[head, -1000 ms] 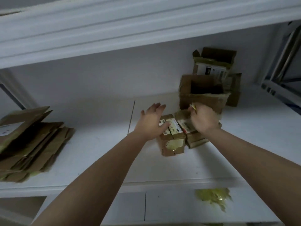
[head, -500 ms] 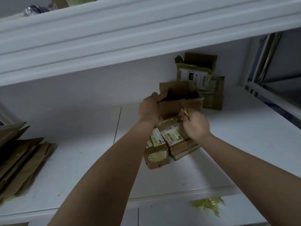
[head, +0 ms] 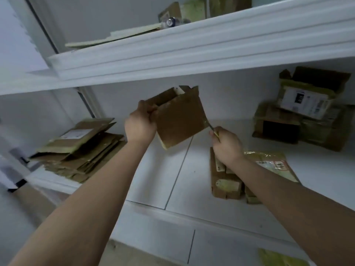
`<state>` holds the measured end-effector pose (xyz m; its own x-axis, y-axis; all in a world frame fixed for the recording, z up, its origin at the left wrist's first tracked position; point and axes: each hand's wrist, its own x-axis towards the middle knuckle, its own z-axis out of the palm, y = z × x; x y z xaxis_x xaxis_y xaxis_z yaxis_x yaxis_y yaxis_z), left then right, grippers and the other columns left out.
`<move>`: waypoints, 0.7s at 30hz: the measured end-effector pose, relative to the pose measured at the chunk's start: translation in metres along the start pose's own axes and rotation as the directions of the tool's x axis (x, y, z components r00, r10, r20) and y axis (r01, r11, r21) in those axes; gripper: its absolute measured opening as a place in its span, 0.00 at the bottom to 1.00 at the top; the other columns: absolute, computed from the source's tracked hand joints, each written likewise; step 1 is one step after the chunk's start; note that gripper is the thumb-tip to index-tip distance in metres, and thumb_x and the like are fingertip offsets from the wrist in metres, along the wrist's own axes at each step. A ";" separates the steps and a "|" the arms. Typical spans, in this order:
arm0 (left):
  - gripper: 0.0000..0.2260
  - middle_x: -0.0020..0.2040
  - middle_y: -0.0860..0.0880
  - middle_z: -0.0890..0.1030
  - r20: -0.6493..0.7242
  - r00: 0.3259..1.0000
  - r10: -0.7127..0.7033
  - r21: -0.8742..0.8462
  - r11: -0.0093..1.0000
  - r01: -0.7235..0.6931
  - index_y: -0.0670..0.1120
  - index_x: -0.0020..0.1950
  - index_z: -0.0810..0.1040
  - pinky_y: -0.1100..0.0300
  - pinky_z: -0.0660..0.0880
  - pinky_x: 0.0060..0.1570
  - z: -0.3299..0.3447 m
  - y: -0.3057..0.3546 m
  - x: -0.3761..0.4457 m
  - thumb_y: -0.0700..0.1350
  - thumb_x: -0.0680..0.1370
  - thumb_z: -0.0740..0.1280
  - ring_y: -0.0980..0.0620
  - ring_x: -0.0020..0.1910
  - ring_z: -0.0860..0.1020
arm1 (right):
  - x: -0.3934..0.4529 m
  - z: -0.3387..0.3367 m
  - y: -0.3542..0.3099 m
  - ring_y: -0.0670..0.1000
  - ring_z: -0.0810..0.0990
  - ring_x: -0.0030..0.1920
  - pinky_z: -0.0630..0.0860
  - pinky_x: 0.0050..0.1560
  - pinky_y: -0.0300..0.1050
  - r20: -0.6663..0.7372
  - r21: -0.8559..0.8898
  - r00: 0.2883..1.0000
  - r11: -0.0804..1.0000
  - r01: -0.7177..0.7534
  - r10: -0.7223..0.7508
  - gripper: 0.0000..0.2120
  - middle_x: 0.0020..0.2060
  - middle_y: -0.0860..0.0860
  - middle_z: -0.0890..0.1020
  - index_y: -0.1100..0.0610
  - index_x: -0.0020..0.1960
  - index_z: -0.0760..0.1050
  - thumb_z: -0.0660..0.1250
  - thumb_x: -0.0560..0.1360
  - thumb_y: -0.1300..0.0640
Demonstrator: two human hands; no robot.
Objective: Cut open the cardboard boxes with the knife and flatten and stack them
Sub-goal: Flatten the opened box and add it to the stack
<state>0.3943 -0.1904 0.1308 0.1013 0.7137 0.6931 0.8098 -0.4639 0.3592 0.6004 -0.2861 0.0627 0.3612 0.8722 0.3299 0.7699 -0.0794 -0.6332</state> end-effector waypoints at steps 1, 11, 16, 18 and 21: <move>0.08 0.38 0.42 0.80 -0.011 1.000 0.024 -0.009 1.000 -0.024 0.41 0.52 0.73 0.50 0.76 0.35 -0.010 -0.006 -0.003 0.46 0.79 0.64 0.39 0.36 0.79 | -0.001 0.004 -0.007 0.56 0.77 0.39 0.74 0.40 0.46 0.008 0.021 1.000 1.000 0.007 -0.007 0.14 0.37 0.54 0.77 0.57 0.50 0.73 0.52 0.82 0.51; 0.20 0.58 0.43 0.78 0.429 0.819 -0.382 0.231 0.922 0.309 0.44 0.65 0.70 0.50 0.76 0.55 -0.023 -0.087 -0.015 0.48 0.76 0.69 0.41 0.57 0.77 | -0.014 0.033 -0.029 0.59 0.77 0.42 0.69 0.39 0.46 0.059 0.092 0.998 0.996 -0.007 0.002 0.14 0.38 0.55 0.76 0.56 0.42 0.71 0.54 0.81 0.51; 0.32 0.71 0.41 0.67 0.498 0.847 -0.188 0.209 0.974 0.093 0.47 0.73 0.64 0.44 0.71 0.64 -0.007 -0.077 -0.022 0.62 0.75 0.66 0.38 0.66 0.71 | -0.022 0.039 -0.028 0.59 0.78 0.41 0.73 0.42 0.49 0.072 0.087 0.996 0.994 -0.060 0.053 0.17 0.39 0.57 0.79 0.60 0.45 0.73 0.54 0.81 0.48; 0.33 0.69 0.43 0.71 0.529 0.847 -0.056 0.118 0.993 -0.008 0.51 0.72 0.67 0.44 0.70 0.64 -0.007 -0.064 -0.023 0.69 0.72 0.61 0.40 0.66 0.71 | -0.024 0.040 -0.031 0.59 0.78 0.42 0.74 0.43 0.49 0.068 0.084 0.994 0.992 -0.090 0.084 0.18 0.39 0.57 0.79 0.60 0.45 0.74 0.54 0.81 0.48; 0.39 0.73 0.46 0.68 0.680 0.730 0.062 0.056 0.989 -0.135 0.55 0.74 0.64 0.40 0.63 0.69 -0.002 -0.051 -0.036 0.75 0.68 0.56 0.42 0.71 0.66 | -0.029 0.044 -0.034 0.59 0.79 0.44 0.76 0.47 0.50 0.054 0.090 0.991 0.988 -0.125 0.120 0.16 0.42 0.57 0.81 0.59 0.49 0.76 0.55 0.81 0.49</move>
<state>0.3482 -0.1930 0.0889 0.5171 0.8497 0.1032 0.8195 -0.5262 0.2270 0.5404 -0.2871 0.0444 0.4222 0.8811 0.2130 0.6686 -0.1440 -0.7295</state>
